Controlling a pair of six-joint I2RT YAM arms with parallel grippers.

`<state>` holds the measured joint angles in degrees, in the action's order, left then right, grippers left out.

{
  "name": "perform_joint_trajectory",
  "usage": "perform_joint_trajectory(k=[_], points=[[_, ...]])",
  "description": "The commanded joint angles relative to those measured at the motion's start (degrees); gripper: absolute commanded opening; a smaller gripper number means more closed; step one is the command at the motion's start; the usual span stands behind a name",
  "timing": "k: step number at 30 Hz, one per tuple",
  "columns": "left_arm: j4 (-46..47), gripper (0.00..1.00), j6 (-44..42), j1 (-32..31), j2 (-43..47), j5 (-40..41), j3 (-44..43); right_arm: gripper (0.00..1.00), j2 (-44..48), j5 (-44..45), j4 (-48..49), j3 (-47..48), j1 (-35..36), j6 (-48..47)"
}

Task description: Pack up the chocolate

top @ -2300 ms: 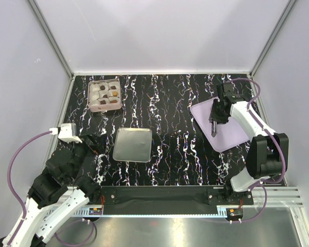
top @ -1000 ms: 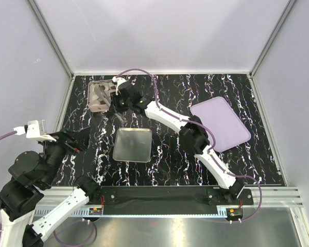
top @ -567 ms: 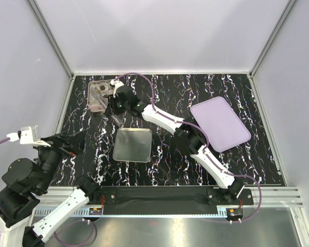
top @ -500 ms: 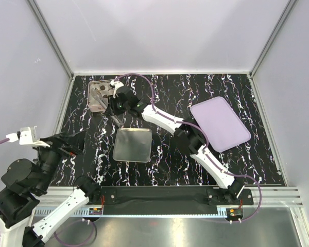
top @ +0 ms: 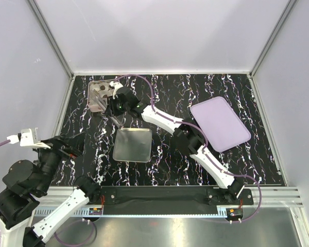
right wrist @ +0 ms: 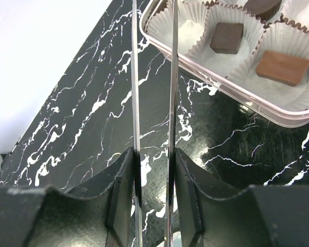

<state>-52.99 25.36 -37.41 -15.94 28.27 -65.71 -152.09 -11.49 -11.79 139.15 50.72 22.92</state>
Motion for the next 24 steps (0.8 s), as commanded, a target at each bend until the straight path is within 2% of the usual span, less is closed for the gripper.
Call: perform_joint_trajectory(k=[1,24], points=[[1.4,0.99,-0.2,0.1,1.1,1.7,0.6,0.40,-1.1,0.0,3.1,0.5,1.0,-0.2],[2.2,0.99,-1.6,0.1,1.4,2.6,1.9,0.44,-3.6,-1.0,1.5,4.9,1.8,-1.6]])
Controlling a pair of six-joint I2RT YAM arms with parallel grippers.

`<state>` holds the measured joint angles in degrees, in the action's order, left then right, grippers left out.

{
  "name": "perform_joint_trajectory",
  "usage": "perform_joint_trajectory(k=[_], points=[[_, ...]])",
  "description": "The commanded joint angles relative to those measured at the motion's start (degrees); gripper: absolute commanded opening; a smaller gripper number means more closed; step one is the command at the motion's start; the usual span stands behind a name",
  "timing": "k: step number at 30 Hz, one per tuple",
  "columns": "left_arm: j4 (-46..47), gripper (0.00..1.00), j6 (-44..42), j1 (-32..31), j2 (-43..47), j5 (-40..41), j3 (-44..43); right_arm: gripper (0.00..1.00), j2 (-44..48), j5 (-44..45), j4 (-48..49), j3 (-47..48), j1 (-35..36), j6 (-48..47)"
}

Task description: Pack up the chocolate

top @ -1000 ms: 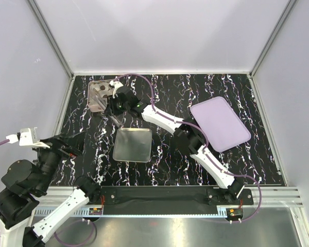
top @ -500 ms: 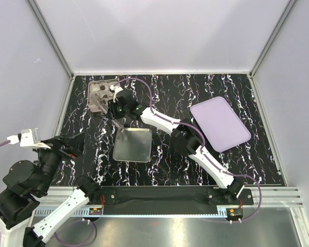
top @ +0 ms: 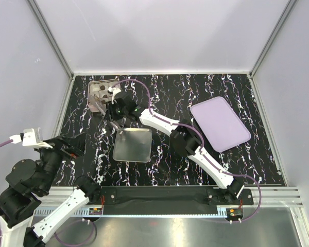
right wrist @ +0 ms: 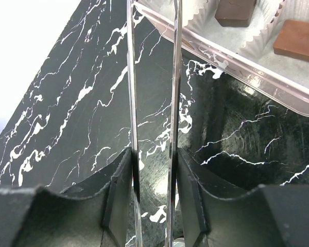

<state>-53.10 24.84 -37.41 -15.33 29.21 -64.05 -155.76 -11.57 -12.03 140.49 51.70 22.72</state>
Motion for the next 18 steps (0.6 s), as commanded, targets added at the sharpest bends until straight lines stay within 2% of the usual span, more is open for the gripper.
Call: perform_joint_trajectory(k=[1,18], points=[[2.4,0.99,-1.0,0.1,1.0,1.7,0.2,0.44,0.0,-0.5,1.2,3.9,0.7,-1.5],[2.3,0.99,-0.6,0.1,1.4,1.5,0.2,0.48,0.4,1.9,0.1,4.4,0.8,-2.2]])
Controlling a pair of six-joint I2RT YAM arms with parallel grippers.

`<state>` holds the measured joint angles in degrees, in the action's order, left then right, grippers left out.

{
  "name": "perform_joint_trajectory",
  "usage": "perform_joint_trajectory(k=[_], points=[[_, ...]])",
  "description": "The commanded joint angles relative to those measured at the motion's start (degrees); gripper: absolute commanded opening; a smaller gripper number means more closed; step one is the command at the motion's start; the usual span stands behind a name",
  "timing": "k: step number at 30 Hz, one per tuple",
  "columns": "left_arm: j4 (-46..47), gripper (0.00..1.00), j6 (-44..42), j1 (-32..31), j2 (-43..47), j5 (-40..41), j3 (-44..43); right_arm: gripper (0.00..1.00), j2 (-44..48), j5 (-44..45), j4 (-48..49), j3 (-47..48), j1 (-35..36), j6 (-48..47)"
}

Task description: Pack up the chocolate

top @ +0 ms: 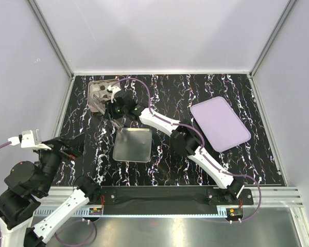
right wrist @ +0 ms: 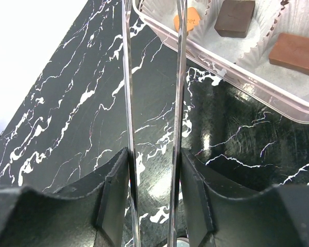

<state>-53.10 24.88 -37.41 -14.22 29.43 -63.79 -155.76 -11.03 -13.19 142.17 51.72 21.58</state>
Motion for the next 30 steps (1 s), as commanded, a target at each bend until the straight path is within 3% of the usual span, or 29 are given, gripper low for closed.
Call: perform_joint_trajectory(k=[1,9,20,25,30], points=[[2.3,0.99,-0.6,0.1,0.2,1.3,0.0,0.48,0.5,1.4,1.4,2.8,0.7,-1.1],[2.6,0.99,-0.6,0.1,-0.5,0.8,-0.4,0.47,3.3,0.7,2.8,0.1,0.7,-2.1],[3.1,0.99,0.2,0.1,-2.7,0.0,-0.7,0.45,17.7,1.3,7.2,-9.7,0.7,-5.8],[2.3,0.99,0.8,0.1,-3.1,0.3,-0.9,0.45,25.7,1.4,8.7,-17.3,0.7,-5.6],[1.9,0.99,1.4,0.1,-3.4,0.5,-0.9,0.45,38.5,7.8,10.6,-35.3,0.5,-5.8]])
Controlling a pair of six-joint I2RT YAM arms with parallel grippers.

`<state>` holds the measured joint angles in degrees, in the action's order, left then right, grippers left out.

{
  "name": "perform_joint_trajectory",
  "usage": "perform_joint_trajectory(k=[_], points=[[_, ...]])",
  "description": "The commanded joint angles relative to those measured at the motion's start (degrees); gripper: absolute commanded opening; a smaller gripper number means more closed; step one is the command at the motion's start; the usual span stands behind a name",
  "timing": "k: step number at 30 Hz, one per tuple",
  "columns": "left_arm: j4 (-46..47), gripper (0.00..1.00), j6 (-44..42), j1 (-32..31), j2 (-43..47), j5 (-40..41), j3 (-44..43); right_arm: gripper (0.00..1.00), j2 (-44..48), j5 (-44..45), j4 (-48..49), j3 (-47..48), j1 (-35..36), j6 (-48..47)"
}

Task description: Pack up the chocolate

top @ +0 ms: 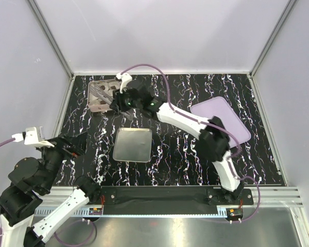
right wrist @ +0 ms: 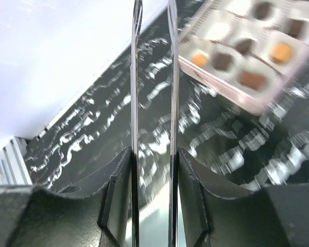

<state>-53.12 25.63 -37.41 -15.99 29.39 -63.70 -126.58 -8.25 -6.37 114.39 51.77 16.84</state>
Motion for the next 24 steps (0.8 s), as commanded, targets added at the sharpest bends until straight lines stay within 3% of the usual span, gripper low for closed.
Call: perform_joint_trajectory(k=[1,6,12,18,24], points=[[1.9,0.99,0.7,0.1,-1.6,0.5,-0.7,0.45,14.5,7.9,3.7,-10.3,0.3,-1.4],[3.7,0.99,2.0,0.1,-1.7,-0.6,2.0,0.45,30.5,22.8,-5.1,-24.8,-1.1,-2.1],[8.3,0.99,2.6,0.1,-4.7,-3.2,6.0,0.47,38.6,31.8,-15.3,-31.6,-6.5,2.7],[11.0,0.99,2.2,0.1,-8.3,-3.7,7.5,0.47,33.2,31.4,-15.8,-33.4,-14.7,5.0],[10.8,0.99,1.7,0.1,-10.4,-2.5,7.9,0.47,21.0,32.3,-16.9,-26.3,-18.1,6.4]])
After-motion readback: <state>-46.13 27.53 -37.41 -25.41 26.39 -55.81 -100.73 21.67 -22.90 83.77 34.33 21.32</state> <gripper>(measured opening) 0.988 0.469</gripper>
